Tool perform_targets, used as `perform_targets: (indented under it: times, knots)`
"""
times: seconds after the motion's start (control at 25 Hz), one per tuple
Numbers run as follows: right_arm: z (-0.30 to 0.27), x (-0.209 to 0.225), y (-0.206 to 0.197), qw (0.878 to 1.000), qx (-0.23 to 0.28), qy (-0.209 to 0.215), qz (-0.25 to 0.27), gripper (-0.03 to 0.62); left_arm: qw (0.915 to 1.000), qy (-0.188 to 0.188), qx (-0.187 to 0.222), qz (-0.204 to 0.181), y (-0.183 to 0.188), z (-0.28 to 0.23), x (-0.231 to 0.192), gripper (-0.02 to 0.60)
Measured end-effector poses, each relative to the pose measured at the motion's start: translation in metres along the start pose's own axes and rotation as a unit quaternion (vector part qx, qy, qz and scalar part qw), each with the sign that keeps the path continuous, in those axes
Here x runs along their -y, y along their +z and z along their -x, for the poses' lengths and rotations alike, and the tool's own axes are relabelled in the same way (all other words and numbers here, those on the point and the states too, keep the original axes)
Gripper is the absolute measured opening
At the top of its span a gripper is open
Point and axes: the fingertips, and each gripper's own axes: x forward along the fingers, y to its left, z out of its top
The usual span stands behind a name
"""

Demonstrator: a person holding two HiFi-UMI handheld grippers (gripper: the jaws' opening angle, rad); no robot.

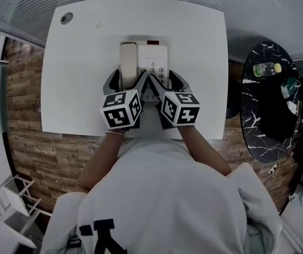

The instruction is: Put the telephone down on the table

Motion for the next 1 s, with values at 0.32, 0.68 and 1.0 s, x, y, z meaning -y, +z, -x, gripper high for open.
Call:
perform_targets:
  times: [0.32,0.68,1.0]
  knots:
    - [0.014,-0.009,0.032,0.997,0.068,-0.004,0.046,0.295,0.9982,-0.006,0.052,-0.032,0.019,0.020,0.003,0.384]
    - [0.046,-0.035,0.080,0.984,0.160,0.022,0.073,0.293,0.9852,-0.029,0.162,-0.047,0.074,0.069,0.024,0.382]
    - [0.083,-0.061,0.127,0.970,0.228,0.066,0.060,0.208,0.9708,-0.058,0.232,-0.024,0.120,0.113,0.043,0.184]
